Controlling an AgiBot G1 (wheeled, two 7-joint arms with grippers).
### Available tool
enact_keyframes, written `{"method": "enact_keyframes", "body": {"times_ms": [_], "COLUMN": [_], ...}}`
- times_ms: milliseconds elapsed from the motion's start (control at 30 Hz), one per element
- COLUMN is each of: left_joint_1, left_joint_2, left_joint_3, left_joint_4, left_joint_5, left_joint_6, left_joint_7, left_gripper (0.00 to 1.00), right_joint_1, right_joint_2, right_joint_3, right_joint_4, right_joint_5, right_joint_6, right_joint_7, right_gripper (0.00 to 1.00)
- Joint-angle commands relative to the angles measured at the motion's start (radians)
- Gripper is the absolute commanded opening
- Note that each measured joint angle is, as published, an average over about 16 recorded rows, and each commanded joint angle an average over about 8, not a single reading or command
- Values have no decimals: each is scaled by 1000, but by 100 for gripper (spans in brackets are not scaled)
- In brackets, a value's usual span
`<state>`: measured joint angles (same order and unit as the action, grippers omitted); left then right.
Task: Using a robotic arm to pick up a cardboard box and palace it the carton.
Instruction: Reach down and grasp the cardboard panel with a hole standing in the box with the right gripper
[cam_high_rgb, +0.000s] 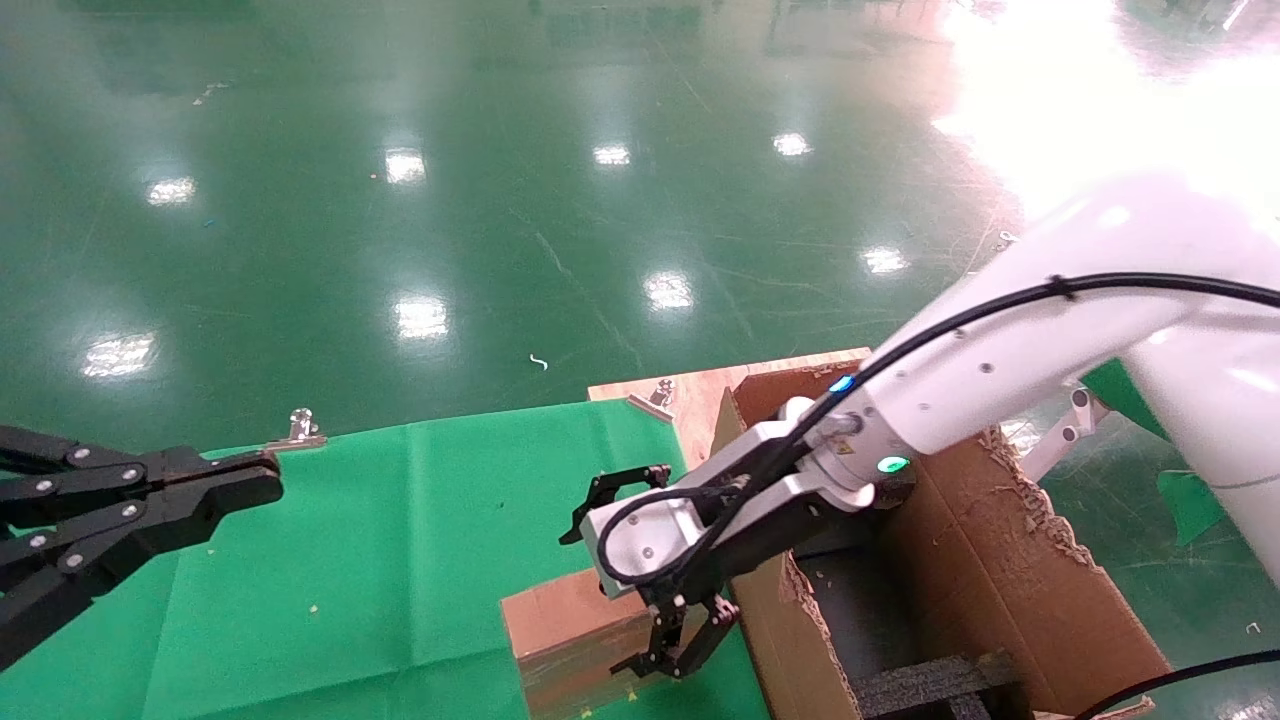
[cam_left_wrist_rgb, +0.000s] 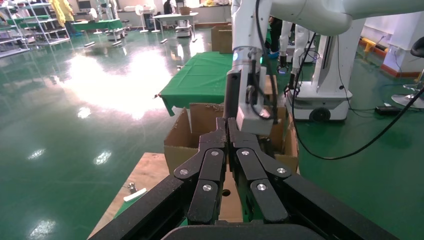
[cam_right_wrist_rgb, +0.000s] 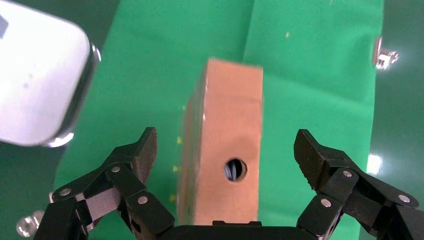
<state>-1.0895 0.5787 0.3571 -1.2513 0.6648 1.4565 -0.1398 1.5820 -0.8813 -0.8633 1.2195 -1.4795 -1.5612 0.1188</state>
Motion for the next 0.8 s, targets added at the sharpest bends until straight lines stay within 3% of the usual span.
{"method": "enact_keyframes", "body": {"times_ms": [33, 233, 267, 433, 500, 533, 700, 767, 800], "left_joint_1": [0, 0, 0, 0, 0, 0, 0, 0, 0], "left_joint_2": [0, 0, 0, 0, 0, 0, 0, 0, 0], "left_joint_3": [0, 0, 0, 0, 0, 0, 0, 0, 0], "left_joint_4": [0, 0, 0, 0, 0, 0, 0, 0, 0], "left_joint_5": [0, 0, 0, 0, 0, 0, 0, 0, 0], "left_joint_6": [0, 0, 0, 0, 0, 0, 0, 0, 0], "left_joint_7": [0, 0, 0, 0, 0, 0, 0, 0, 0], "left_gripper": [0, 1, 8, 71, 95, 100, 100, 100, 100], "right_joint_1": [14, 49, 52, 64, 67, 69, 75, 77, 77], "right_joint_2": [-21, -69, -75, -97, -101, -103, -109, -110, -109], "right_joint_3": [-21, -77, -84, -121, -131, -137, -154, -158, -157], "right_joint_4": [-9, -24, -27, -32, -31, -30, -29, -28, -28], "right_joint_5": [-32, -99, -106, -132, -137, -140, -149, -151, -151], "right_joint_6": [3, 0, 0, -1, -1, -2, -2, -2, -2], "right_joint_7": [-6, -27, -30, -43, -46, -47, -47, -47, -47], "right_gripper": [100, 100, 100, 100, 87, 75, 13, 1, 0]}}
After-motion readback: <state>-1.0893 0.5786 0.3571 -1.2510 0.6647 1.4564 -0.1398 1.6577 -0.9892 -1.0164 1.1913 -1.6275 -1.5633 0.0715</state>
